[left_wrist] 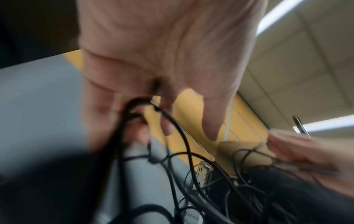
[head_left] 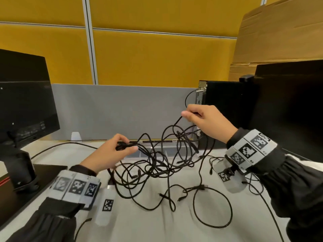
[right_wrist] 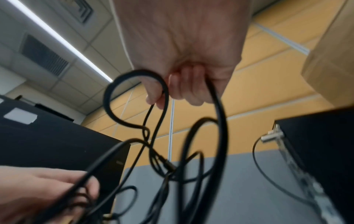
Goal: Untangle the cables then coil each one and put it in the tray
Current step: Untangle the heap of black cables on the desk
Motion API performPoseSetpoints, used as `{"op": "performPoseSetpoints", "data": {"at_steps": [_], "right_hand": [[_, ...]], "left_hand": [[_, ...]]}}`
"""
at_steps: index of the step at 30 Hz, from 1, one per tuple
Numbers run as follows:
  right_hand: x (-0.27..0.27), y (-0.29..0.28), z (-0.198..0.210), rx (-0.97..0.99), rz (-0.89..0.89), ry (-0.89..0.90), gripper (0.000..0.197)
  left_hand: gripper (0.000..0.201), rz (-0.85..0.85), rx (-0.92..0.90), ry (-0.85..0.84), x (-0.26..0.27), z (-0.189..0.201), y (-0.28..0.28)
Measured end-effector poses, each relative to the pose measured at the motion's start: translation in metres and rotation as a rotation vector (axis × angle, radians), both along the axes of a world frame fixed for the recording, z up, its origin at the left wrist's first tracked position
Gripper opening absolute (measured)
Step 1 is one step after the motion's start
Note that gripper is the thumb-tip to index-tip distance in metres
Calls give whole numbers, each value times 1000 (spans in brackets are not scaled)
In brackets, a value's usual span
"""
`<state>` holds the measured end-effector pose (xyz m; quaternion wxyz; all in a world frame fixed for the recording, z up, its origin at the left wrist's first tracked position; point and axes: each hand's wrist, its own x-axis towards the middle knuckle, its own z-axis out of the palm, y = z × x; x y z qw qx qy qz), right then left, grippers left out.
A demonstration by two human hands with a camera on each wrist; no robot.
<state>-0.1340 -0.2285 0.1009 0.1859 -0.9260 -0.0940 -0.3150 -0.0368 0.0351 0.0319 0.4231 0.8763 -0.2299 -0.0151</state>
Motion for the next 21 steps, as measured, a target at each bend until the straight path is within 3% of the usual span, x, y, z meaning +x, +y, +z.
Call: {"op": "performPoseSetpoints", "data": {"at_steps": [2, 4, 6, 8, 10, 15, 18, 21], "right_hand": [[3, 5, 0, 13, 36, 18, 34], [4, 14, 2, -20, 118, 124, 32], [2, 24, 5, -64, 221, 271, 30], [-1, 30, 9, -58, 291, 305, 30], [-9, 31, 15, -29, 312, 194, 27], [-28, 21, 25, 128, 275, -226, 24], [-30, 16, 21, 348, 236, -435, 25], [-28, 13, 17, 608, 250, -571, 26]], "left_hand": [[72, 15, 239, -189, 0, 2, -11], [80, -77, 297, -362, -12, 4, -31], [61, -264, 195, -402, -27, 9, -56], [34, -473, 1, -283, -32, 8, -75], [21, -547, -81, -214, -27, 4, -82], [27, -505, -64, -161, -15, -8, -79], [32, -502, -167, -105, -12, -4, -75], [18, -504, -250, -34, -9, 0, -73]]}}
